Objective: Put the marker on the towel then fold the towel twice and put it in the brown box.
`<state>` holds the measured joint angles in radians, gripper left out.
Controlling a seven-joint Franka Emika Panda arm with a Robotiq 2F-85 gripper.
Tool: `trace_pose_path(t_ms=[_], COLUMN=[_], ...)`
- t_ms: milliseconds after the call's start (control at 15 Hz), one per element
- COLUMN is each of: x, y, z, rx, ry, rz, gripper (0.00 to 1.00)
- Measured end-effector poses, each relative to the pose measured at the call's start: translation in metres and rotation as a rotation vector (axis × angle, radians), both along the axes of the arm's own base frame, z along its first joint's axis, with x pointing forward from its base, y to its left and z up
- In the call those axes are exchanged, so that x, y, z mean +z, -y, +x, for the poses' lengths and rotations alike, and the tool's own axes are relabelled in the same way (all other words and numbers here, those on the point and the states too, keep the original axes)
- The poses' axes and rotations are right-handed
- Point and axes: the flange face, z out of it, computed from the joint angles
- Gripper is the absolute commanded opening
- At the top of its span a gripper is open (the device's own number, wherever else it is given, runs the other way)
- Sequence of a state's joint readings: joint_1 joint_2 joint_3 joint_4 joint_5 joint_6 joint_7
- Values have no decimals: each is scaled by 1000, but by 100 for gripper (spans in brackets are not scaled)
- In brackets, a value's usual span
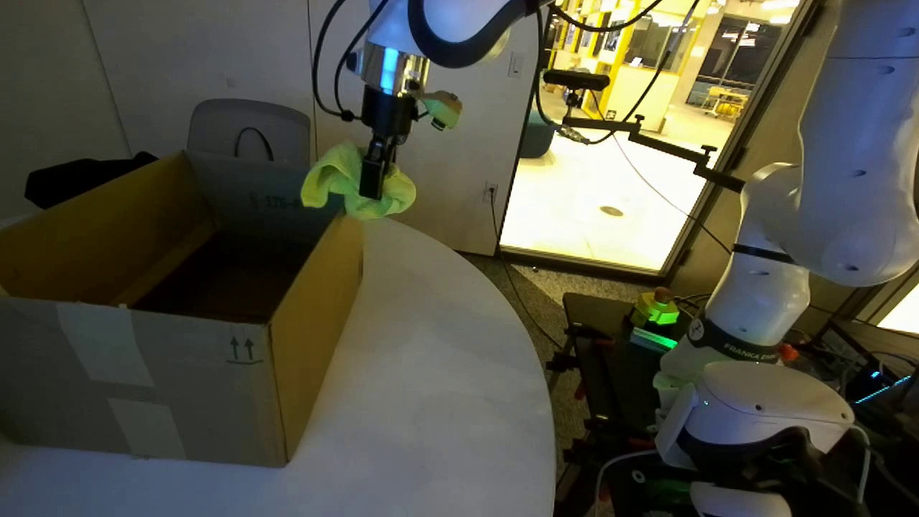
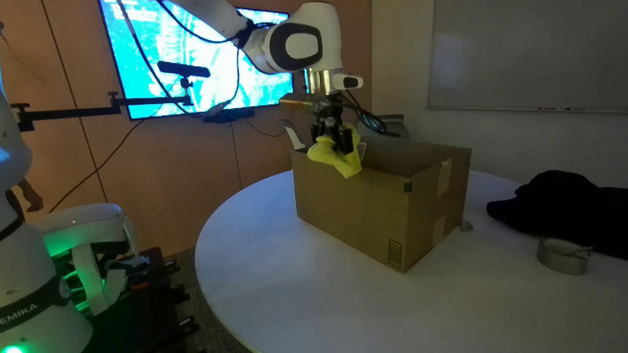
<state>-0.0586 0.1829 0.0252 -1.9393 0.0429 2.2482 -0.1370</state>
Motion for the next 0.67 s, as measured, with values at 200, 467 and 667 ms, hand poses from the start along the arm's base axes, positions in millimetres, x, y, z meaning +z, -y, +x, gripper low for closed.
trace_pose_path(t_ms=[200,467,667], x=[26,31,14], y=[-34,-85,-116], z=[11,27,42], rx=[-53,-85,-103], ry=[87,124,109], rz=[32,55,65], gripper=[12,12,12])
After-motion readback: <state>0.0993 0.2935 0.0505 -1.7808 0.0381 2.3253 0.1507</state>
